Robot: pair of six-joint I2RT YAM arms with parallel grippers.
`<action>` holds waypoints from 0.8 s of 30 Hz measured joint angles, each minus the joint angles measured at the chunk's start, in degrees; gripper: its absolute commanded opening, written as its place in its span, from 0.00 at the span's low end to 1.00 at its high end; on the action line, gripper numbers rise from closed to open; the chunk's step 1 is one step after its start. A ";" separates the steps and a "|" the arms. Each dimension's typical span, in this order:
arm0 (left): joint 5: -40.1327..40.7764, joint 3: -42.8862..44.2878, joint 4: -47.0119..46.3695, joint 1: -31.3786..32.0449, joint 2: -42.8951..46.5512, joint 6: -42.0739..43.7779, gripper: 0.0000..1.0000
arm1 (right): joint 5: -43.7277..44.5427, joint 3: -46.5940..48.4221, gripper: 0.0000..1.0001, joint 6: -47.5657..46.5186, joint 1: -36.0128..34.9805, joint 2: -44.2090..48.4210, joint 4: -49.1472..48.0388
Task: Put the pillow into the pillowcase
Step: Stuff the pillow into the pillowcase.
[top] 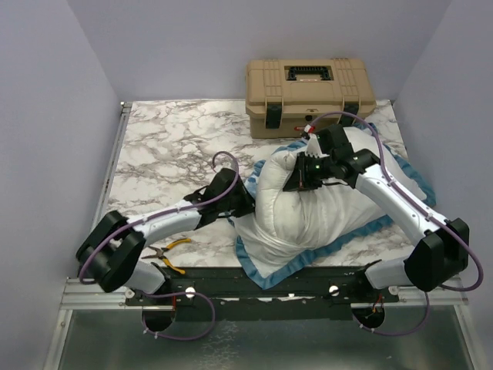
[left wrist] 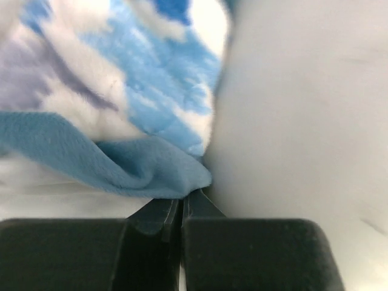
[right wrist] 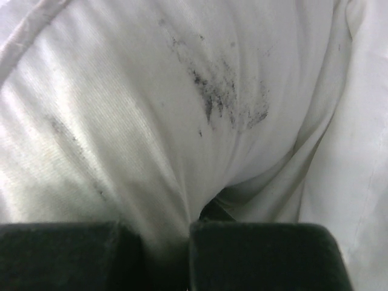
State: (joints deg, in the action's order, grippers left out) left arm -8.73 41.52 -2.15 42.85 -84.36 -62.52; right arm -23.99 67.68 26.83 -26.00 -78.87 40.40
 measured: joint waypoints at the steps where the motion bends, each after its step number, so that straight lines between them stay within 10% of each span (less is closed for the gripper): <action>1: 0.74 -0.13 0.22 0.00 2.16 0.00 0.00 | -0.02 0.44 0.00 -0.33 0.00 -0.46 0.09; 10: 6.47 -5.90 -2.60 -2.73 24.61 -3.02 0.00 | -1.75 7.63 0.00 -4.31 -0.11 -9.53 1.88; 24: 6.80 -7.87 -5.09 -4.76 21.70 -5.97 0.00 | -2.43 10.12 0.00 -11.15 -12.04 -20.35 0.33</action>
State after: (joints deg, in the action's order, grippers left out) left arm -1.93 33.65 -7.25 38.09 -62.65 -68.49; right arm -26.41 77.80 15.68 -38.04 -99.22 40.73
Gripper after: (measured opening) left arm 0.006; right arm 0.065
